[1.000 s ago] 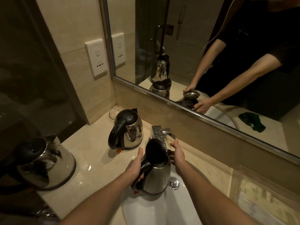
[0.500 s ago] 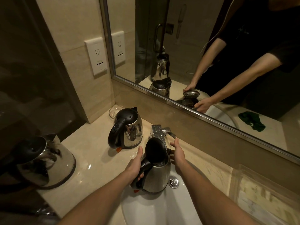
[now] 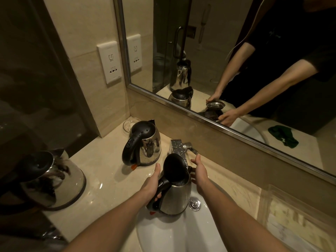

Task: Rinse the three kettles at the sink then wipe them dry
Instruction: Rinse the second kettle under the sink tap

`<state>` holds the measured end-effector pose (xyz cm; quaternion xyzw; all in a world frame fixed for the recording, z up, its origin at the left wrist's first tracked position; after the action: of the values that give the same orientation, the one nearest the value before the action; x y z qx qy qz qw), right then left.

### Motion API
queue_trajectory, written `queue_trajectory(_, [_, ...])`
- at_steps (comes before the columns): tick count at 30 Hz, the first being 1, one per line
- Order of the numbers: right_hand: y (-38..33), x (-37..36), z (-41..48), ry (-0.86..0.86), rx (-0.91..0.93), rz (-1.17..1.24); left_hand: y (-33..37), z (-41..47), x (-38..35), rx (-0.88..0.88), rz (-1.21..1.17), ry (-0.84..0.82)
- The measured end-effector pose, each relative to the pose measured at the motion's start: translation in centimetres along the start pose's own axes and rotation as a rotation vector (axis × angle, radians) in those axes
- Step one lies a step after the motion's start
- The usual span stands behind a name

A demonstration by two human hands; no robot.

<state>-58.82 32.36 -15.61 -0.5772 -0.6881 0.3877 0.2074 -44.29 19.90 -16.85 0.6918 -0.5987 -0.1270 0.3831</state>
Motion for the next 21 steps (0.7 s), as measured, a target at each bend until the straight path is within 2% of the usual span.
queue_trajectory(21, [0.14,0.21,0.37,0.014,-0.007,0.019,-0.14,0.23,0.10,0.009,0.004,-0.004])
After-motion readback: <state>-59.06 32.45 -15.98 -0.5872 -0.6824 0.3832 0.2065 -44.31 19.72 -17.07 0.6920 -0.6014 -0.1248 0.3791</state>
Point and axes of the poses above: each hand's wrist, its own z-axis towards the middle knuckle, its own x-axis out of the back of the hand, y = z × x, the point moved 5 cm from there along z, towards the middle knuckle, and after that the axes turned 13 degrees about z, right-handed, at the moved point
